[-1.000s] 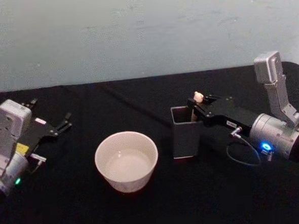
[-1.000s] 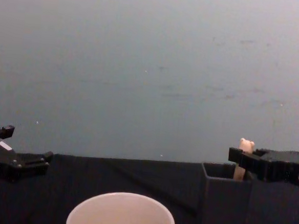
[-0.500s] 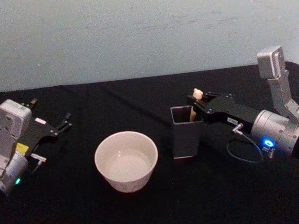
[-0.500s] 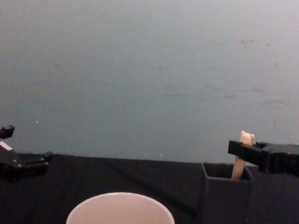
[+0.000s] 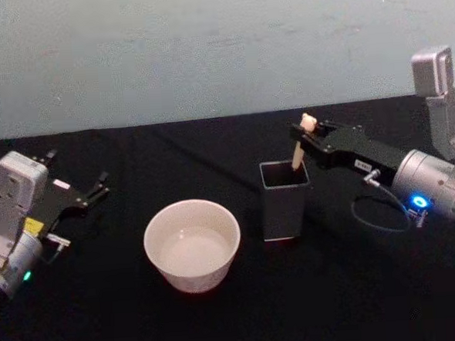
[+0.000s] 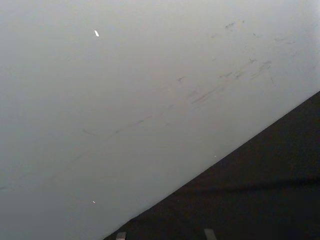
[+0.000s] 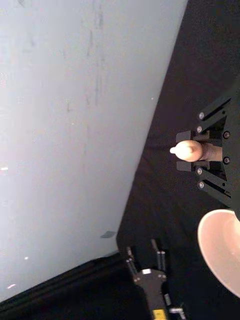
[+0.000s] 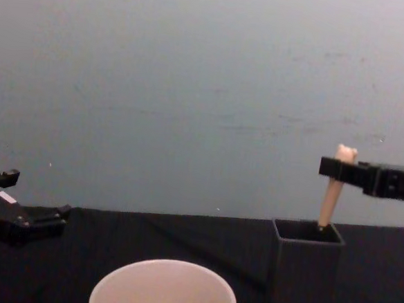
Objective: Pick up the stirring spoon with one hand, stir inside the cup, then place it back in its original position.
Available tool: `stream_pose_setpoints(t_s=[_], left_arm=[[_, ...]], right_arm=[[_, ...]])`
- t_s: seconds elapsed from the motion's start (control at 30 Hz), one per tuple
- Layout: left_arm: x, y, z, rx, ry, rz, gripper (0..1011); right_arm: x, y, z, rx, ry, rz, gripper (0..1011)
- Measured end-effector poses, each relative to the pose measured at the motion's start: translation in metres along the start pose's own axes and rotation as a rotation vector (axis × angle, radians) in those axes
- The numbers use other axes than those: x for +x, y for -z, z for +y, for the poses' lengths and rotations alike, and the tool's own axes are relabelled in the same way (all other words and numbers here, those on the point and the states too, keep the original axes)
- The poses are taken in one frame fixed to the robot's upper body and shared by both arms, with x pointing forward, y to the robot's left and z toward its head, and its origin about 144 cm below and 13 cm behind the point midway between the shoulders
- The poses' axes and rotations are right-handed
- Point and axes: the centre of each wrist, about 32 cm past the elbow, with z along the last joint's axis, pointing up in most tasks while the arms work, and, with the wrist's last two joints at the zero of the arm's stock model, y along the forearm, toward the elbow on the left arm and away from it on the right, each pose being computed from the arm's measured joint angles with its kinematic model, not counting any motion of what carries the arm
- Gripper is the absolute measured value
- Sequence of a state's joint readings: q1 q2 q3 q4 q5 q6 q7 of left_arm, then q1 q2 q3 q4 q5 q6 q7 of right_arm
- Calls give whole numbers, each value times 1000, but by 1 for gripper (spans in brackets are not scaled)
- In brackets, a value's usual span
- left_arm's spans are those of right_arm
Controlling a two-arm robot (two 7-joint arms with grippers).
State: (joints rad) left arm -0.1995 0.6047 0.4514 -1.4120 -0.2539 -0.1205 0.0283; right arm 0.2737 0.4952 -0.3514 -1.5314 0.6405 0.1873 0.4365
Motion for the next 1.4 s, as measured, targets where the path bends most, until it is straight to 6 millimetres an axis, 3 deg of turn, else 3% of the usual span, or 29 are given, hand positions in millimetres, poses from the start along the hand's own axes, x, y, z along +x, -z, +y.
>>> stream_pose_setpoints(t_s=[0.83, 1.17, 1.4], left_arm=[[0, 0, 0, 0, 0, 0, 1001], [0, 0, 0, 0, 0, 0, 1001], [0, 0, 0, 0, 0, 0, 1001]], right_arm=[[-3, -44, 6, 163, -53, 4, 212], [-13, -50, 17, 175, -117, -6, 211], [-22, -42, 28, 144, -178, -22, 211]])
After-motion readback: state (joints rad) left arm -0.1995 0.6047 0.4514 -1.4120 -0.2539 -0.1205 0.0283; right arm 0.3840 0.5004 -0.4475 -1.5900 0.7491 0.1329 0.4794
